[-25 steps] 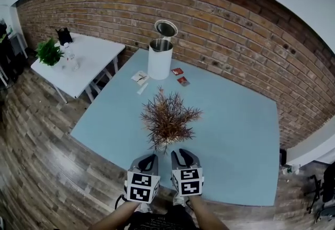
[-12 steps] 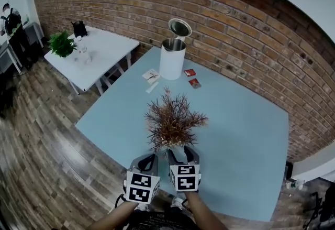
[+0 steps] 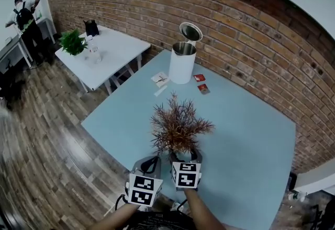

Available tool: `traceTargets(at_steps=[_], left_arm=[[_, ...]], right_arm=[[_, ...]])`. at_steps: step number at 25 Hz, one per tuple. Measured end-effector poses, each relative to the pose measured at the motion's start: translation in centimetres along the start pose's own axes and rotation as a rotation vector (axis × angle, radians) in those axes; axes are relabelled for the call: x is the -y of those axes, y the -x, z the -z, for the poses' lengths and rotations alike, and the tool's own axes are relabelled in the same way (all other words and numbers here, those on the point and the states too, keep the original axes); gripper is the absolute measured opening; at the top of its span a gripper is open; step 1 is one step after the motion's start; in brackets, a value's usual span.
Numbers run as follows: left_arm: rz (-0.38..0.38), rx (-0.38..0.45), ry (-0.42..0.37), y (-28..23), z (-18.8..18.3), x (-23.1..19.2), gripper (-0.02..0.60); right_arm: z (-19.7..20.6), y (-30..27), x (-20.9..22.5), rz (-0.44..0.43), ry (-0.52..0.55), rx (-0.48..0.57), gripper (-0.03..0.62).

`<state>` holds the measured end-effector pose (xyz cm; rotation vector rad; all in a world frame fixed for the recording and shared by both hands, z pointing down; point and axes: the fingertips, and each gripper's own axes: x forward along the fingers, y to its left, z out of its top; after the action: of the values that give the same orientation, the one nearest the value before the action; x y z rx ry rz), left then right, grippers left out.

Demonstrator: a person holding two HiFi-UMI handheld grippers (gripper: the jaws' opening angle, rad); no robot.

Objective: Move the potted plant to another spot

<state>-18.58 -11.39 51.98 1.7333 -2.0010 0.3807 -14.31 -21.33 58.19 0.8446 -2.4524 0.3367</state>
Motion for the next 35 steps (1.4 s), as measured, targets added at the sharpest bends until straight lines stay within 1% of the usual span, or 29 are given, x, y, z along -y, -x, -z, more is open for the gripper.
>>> traceTargets(at_steps=[7,15,21,27,31,35], left_arm=[[-0.017,-0.005,0.004,-0.1,0.0,-0.3,0.002],[-0.026,-0.006,0.002,-0.1,0.0,-0.5,0.002],[-0.03,-0.01,0.005,-0.3,0.0,-1.1,0.002],[-0.015,-0.01,0.004,-0.4,0.0,-1.0,0.002],[-0.009,-0.012,0.002,-0.5,0.0,-0.8,0.002],[-0.002,-0.012,0.0,-0.6,0.0,-0.8,0.002]], right_arm=[[0.2,-1.8,-0.9,-0.038,0.011,-0.014,0.403],[0.3,-3.5,-0.8,-0.026,0.028,-0.039,0.447],[0.4,-4.5,-0.5,0.001,0.019,-0.053,0.453],[0.2,-4.5,-0.5,0.022,0.039,-0.05,0.463],[0.6,-4.7,-0.7,0.004,0.033,-0.048,0.466],[0.3,-4.3,-0.2,0.025,0.034,-0.048,0.466]])
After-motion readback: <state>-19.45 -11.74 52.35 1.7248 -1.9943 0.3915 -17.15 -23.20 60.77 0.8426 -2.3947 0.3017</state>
